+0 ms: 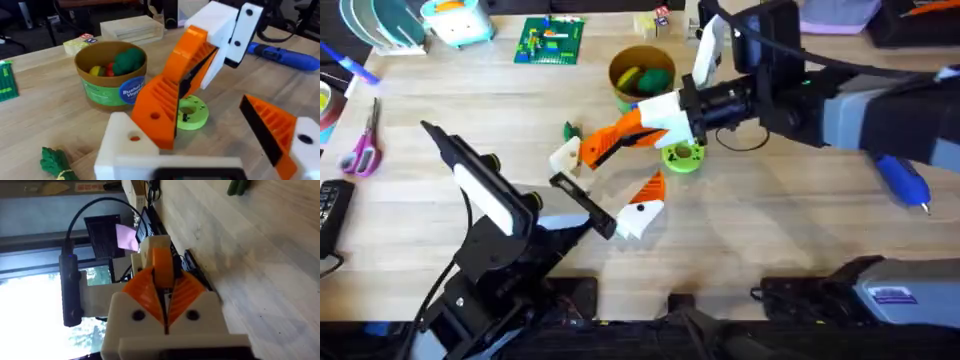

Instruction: Pick up the gripper from the table and insert it into the empty holder that is missing its gripper. Then pick up a screw, insert it into the mounting hole, and use the screwdriver to tighten it. Finally, clean up the table by picking up the vegetable and placing it into the bucket.

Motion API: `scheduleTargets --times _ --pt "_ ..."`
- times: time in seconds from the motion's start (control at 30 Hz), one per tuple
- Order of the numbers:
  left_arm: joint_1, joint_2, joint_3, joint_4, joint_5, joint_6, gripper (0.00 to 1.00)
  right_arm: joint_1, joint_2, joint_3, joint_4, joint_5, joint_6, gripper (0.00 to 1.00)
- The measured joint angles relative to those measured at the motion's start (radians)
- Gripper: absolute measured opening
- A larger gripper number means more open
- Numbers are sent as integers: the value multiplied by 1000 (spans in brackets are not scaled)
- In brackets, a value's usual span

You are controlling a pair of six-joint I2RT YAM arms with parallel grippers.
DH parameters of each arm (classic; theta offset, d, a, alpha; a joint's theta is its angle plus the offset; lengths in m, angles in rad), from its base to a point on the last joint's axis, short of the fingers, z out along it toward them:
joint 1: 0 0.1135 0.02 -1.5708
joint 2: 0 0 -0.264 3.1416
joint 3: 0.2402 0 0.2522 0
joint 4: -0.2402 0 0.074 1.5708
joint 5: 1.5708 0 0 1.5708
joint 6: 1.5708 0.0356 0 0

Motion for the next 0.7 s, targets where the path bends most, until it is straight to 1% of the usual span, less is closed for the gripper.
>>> scheduleTargets --times 0.13,0.4,0.53,0.7 --pt "0 0 0 1 -11 -2 993 1 60 0 74 -46 18 9" --pt "-8 0 0 1 26 -12 993 25 117 2 113 -116 39 9" --pt "-8 0 0 2 32 -13 993 33 130 4 131 -128 42 9" --pt "-8 0 0 2 18 -12 993 46 133 4 181 -111 62 9"
